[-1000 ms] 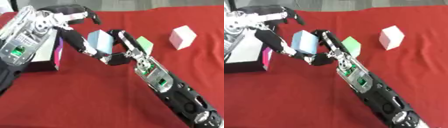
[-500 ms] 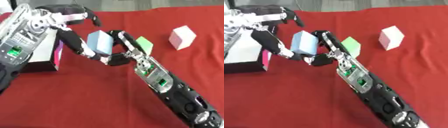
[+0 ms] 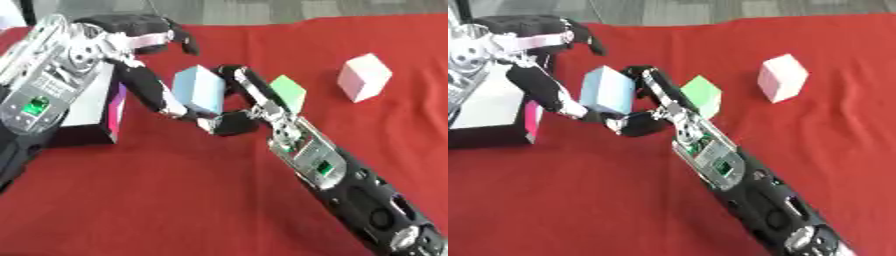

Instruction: Pick up the objects with one hand, pass them to the other hand, and then place them into the box on the other side of the table.

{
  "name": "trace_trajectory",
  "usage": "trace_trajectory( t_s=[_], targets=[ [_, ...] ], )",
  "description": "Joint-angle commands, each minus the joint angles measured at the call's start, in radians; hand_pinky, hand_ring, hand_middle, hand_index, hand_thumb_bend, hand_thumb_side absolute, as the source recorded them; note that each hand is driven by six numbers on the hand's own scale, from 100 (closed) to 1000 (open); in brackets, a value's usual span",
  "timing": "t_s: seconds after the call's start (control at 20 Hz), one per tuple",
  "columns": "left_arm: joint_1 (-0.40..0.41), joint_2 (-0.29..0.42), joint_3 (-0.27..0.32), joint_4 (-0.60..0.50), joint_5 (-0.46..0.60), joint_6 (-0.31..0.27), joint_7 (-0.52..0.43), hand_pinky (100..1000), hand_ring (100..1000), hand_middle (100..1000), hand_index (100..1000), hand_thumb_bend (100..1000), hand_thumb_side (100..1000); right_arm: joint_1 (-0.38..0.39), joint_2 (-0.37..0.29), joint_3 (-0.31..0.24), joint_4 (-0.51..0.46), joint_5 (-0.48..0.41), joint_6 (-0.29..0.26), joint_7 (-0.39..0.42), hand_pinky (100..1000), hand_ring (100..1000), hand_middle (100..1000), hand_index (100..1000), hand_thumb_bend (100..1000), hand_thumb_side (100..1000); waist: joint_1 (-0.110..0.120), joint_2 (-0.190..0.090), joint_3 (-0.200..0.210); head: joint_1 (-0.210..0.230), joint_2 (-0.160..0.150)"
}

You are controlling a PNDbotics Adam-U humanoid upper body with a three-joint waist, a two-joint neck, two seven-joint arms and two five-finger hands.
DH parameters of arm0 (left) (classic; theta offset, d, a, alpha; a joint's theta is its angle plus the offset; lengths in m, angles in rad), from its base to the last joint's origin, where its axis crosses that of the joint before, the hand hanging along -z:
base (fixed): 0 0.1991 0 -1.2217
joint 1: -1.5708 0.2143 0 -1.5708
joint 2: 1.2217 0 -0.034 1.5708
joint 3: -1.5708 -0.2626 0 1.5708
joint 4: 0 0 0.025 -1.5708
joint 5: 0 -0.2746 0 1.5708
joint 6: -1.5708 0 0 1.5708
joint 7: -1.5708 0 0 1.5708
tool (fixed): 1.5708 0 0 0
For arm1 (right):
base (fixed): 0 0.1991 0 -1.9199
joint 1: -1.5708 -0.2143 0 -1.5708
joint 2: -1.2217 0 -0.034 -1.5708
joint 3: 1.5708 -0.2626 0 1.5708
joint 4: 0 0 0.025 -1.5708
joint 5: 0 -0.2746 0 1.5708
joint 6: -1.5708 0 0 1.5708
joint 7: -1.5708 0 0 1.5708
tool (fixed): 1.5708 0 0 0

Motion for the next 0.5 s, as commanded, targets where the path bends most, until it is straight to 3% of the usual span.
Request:
trace_trajectory(
  t_s=[0.05, 0.5],
  targets=[
    [-0.017, 0.011, 0.001, 0.000, -0.007, 0.005, 0.007, 877, 994, 814, 884, 672, 415, -0.012, -0.007, 0.002, -0.030, -0.015, 0.003, 0.003, 687, 671, 519, 540, 100, 100, 0.006, -0.025, 0.001, 0.002, -0.009],
    [-0.028, 0.003, -0.027, 0.041, -0.018, -0.012, 0.010, 874, 986, 821, 892, 669, 414, -0.008, -0.014, 0.011, -0.043, -0.049, 0.025, 0.020, 687, 666, 514, 533, 100, 100, 0.008, -0.025, 0.000, 0.005, -0.007]
  ],
)
